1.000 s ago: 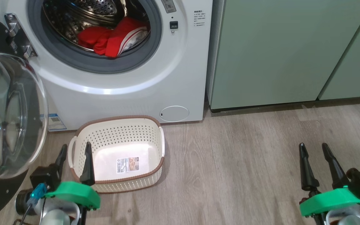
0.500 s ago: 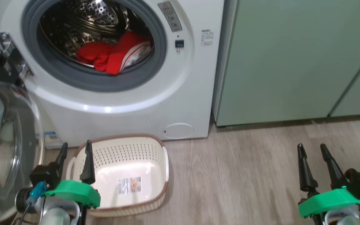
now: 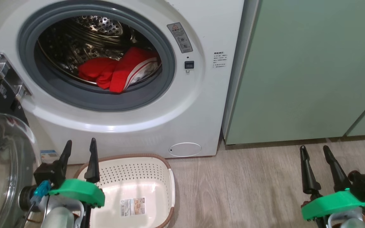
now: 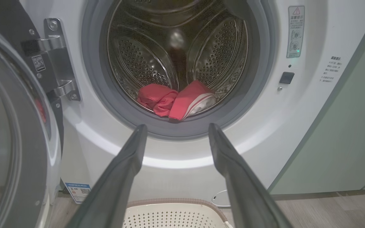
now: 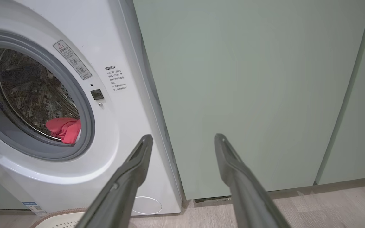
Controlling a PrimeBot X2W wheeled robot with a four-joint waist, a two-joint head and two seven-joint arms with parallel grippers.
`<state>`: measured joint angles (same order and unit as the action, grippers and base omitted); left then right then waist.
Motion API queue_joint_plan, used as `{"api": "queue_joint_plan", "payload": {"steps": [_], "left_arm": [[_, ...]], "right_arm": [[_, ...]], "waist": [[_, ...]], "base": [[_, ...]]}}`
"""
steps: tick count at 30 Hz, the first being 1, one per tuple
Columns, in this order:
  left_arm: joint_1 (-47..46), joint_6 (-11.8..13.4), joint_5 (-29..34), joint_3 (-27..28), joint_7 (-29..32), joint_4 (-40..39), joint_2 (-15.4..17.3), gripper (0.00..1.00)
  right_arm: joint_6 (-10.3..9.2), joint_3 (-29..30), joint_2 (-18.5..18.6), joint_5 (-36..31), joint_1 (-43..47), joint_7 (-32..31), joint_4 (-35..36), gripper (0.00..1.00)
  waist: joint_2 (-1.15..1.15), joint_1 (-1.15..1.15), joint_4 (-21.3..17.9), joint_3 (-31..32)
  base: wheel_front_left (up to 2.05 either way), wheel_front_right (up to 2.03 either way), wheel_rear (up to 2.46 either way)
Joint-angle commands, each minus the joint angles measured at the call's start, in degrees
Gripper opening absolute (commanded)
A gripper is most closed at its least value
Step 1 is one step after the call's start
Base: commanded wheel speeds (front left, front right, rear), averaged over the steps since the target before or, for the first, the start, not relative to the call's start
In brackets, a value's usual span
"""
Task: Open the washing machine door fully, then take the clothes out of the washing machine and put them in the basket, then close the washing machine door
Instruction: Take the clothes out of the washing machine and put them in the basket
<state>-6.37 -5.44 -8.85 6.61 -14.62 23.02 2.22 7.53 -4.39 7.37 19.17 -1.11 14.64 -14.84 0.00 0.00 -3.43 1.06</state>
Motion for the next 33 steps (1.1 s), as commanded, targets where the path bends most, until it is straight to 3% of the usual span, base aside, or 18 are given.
{"api": "queue_joint_plan", "payload": {"steps": [1, 12, 22, 33], "left_arm": [[-1.9, 0.4, -0.5, 1.4, -0.4, -1.6, 0.7, 1.0], [-4.3, 1.1, -0.2, -1.1, -0.4, 3.9, 0.7, 1.0], [-17.3, 0.5, 1.1, -3.4, 0.3, 14.8, 1.9, 1.0], [-41.2, 0.4, 0.8, -4.8, 13.5, 27.9, 5.6, 1.0]], "right_arm": [[-0.04, -1.2, 0.4, 0.1, -1.7, 0.4, 1.6, 1.0], [-0.04, -2.2, 0.8, 0.3, -2.4, 0.4, 1.4, 1.0], [-0.04, -2.8, 1.0, 0.7, -4.6, 0.4, 1.6, 1.0], [-0.04, -3.1, -0.1, 1.3, -10.5, 0.4, 2.4, 1.0]], "waist": [[0.0, 0.0, 0.0, 0.1], [0.0, 0.0, -0.7, -1.4], [0.0, 0.0, -2.6, -7.8], [0.0, 0.0, -6.7, -18.8]], "base": [[0.0, 0.0, 0.0], [0.0, 0.0, 0.0], [0.0, 0.0, 0.0], [0.0, 0.0, 0.0]]}}
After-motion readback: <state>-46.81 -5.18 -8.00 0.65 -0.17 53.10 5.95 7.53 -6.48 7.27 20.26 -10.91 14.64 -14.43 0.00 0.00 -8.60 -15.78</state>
